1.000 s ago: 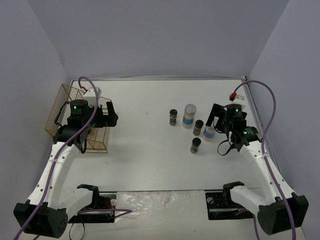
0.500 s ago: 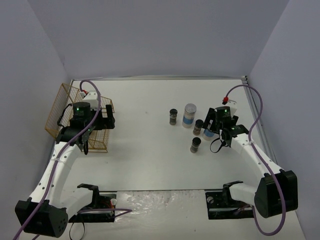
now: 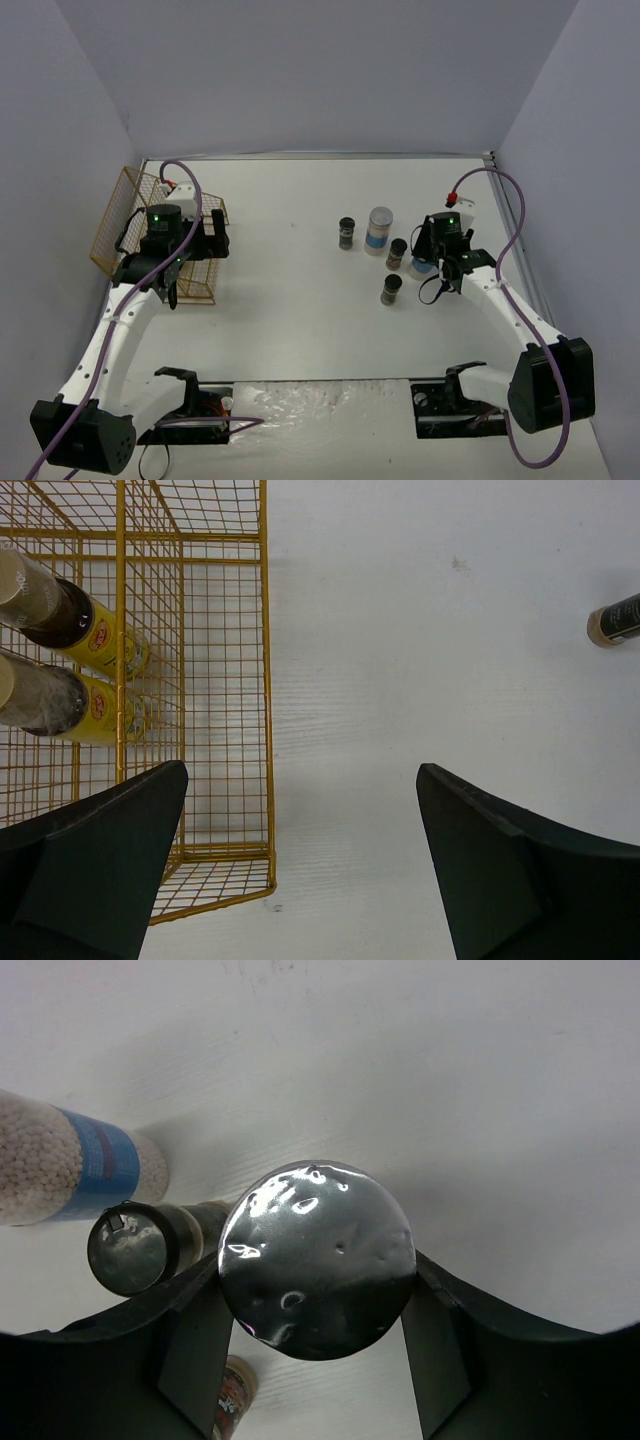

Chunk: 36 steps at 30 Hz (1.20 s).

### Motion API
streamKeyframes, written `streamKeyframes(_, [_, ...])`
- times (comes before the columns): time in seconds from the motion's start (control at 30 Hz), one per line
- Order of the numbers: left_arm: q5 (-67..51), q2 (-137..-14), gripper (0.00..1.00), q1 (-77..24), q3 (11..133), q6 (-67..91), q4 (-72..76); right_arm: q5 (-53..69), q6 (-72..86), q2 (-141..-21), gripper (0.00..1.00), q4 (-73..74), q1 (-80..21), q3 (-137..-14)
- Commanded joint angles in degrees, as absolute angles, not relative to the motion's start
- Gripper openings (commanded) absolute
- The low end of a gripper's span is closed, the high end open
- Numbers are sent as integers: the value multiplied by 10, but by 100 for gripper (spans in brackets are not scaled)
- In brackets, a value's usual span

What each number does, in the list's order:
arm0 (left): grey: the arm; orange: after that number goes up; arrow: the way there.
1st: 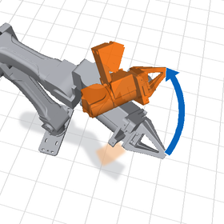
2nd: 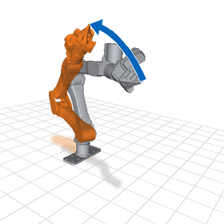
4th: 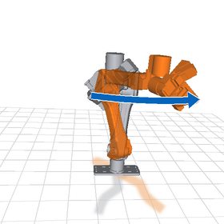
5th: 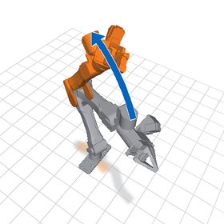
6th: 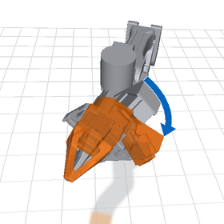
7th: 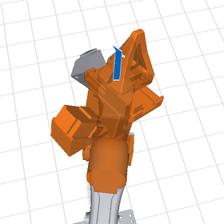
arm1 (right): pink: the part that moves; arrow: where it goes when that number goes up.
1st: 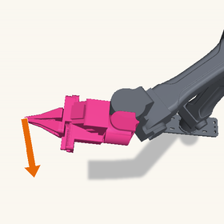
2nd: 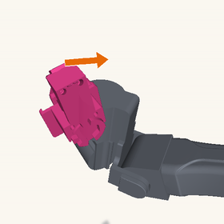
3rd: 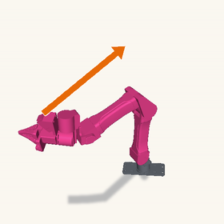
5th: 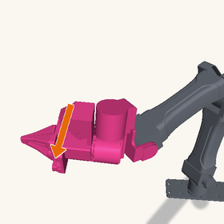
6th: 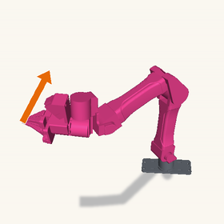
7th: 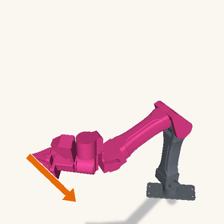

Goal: Organize the condiment bottles

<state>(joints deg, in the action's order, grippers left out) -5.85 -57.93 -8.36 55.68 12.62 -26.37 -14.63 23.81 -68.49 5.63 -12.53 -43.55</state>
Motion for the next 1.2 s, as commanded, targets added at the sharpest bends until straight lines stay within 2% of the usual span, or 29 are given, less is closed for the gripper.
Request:
streamKeyframes(0.0, [-53, -566, 97, -84, 567, 128, -239, -169, 221, -663, 27, 36, -130, -464])
streamKeyframes(0.13, [-56, -568, 97, -84, 568, 131, -238, -163, 203, -639, 12, 71, -140, -518])
streamKeyframes(0.43, [-60, -572, 97, -84, 567, 134, -238, -100, 131, -630, 3, 126, -223, -700])
streamKeyframes(0.6, [-60, -573, 97, -83, 568, 134, -237, -48, 100, -682, 2, 126, -330, -774])
streamKeyframes(0.73, [-60, -574, 97, -83, 565, 135, -234, -76, 67, -761, 2, 116, -419, -810])
streamKeyframes(1.17, [-61, -577, 97, -82, 563, 134, -228, -46, 47, -956, 2, -42, -483, -790])
